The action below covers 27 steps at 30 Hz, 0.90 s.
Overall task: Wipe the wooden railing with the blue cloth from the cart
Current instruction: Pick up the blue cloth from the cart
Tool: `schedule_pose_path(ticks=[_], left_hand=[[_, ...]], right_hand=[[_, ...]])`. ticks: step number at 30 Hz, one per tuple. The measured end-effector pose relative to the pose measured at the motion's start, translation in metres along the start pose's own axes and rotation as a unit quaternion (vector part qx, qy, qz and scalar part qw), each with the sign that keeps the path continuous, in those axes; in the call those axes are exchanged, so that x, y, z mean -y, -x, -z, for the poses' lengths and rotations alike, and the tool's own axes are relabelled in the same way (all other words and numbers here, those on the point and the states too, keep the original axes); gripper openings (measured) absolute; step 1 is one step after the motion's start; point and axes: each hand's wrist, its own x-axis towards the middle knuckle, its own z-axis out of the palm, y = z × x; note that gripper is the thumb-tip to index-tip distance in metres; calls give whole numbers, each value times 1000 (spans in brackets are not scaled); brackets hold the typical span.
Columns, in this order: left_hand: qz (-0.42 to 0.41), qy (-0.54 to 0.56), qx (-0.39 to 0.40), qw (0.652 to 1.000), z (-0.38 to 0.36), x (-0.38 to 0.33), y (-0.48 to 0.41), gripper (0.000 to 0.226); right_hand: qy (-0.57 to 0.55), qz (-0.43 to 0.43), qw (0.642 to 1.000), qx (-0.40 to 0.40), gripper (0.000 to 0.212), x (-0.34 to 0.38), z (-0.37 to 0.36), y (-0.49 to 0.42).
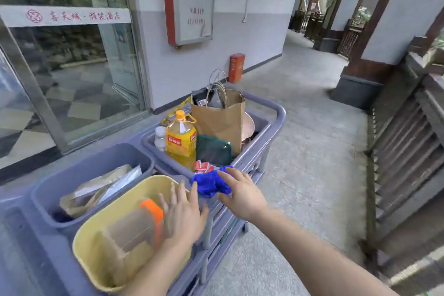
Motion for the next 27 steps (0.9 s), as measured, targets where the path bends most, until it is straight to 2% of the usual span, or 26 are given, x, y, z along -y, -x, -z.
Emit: schedule_pose_path(ticks=[5,9,12,18,27], left_hand=[[52,-39,48,997,-27,-4,-9,66],[51,-69,46,995,-37,-5,-8,64],[54,-65,50,995,-38,-7,-10,63],[73,-54,46,995,-38,-6,-12,61],[95,-50,60,992,-37,-8,-14,62]], right_hand=[[58,19,998,33,64,-15,-25,-35],[88,53,993,60,67,-31,-48,-57],[94,59,989,100,60,-37,-57,-66],[91,86,992,-12,39,-37,-64,-70],[-13,86,996,-15,37,-38,-47,-71]])
